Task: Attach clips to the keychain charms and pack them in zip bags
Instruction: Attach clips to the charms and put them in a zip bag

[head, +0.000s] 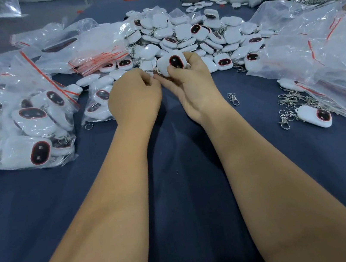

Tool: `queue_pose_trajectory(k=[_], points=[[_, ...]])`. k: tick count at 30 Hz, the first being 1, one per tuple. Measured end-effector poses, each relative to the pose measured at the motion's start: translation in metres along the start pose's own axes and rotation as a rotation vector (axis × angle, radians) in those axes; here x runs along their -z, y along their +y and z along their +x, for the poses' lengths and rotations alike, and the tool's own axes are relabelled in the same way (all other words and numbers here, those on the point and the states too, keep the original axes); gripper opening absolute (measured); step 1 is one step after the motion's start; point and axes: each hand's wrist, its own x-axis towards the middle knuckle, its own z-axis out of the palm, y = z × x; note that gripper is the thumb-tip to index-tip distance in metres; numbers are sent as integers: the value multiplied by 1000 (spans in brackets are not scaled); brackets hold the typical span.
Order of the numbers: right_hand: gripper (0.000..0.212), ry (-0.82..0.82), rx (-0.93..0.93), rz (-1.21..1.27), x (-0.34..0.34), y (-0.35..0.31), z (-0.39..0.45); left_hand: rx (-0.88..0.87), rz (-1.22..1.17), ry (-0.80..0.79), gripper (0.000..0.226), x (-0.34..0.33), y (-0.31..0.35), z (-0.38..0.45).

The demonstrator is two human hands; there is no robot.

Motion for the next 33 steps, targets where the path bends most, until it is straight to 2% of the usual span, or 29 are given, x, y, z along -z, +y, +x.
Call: queue_pose_trajectory(k=[4,7,8,14,18,22,27,30,33], points=[[22,25,-25,-93,2,-1,0,61,-198,76,14,5,1,0],[22,62,-15,-169,1,-1,0,94,-308,71,10,7,-1,1],[20,74,-6,-137,0,-1,0,99,-320,48,9,6,-1,2],[10,61,28,125,5,-8,0,16,-289,-141,39,-1,-4,1],[7,14,-1,141,0,-8,-3,-31,-307,-148,29,-1,-4,-2],[13,57,0,-17,1,-9,-3,-16,-322,-114,30,1,-1,-3],[17,102,10,-242,-1,-5,-5,-6,-380,31,28,3,0,0],[23,113,79,-479,0,1,-7,-35,-434,77,28,4,2,-1],[15,84,149,-677,2,5,-6,-89,-493,125,28,5,4,-2]])
